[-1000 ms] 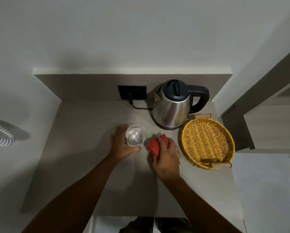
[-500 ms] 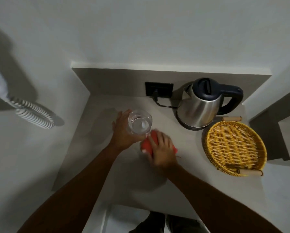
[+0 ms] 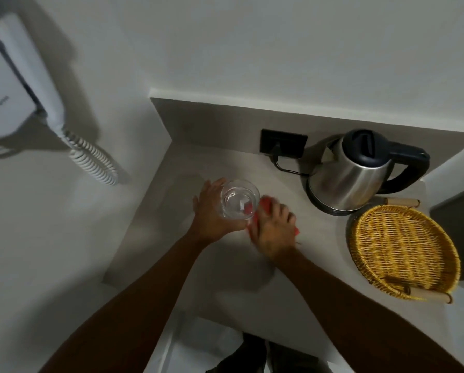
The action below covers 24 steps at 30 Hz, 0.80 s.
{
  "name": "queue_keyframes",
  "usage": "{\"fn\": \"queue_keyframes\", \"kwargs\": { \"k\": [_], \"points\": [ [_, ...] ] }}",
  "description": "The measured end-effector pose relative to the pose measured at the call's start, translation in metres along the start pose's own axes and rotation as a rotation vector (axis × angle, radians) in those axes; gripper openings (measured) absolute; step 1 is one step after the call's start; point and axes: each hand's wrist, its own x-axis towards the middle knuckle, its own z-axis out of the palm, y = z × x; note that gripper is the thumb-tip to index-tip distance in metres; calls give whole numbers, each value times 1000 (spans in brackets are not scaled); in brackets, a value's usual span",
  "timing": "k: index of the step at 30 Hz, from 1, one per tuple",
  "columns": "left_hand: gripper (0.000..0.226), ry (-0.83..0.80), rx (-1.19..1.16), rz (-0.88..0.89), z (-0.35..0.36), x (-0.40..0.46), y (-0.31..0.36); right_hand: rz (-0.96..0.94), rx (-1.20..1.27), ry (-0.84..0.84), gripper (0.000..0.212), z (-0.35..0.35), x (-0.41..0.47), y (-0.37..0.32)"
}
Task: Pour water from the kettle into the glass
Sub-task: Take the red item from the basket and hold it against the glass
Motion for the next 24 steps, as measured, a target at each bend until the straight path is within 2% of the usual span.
{"fn": "queue_keyframes", "kwargs": {
  "k": [3,5,7,11,13,17,22,24],
  "points": [
    [110,27,-29,-2,1,2,-4,-213,18,-30,55,13,-47,-18],
    [108,14,-16,27,2,4,-4,-286,39,-21,54,17,-80,-5],
    [97,24,-9,50,8,4,2,-219,37,-13,56,13,-98,25],
    [79,-7,-18,64,33,-1,16,129,12,38,61,-7,-74,77],
    [74,-37,-50,71,48,-6,16,223,-2,61,61,-14,-54,84],
    [76,-33,-60,145,69,-7,22,259,-5,59,59,-16,-35,82],
    [76,-117,-58,255,100,6,61,300,-45,105,63,-35,-38,113],
    [75,-121,-68,245,105,0,56,290,-31,69,65,-35,-42,118]
  ]
}}
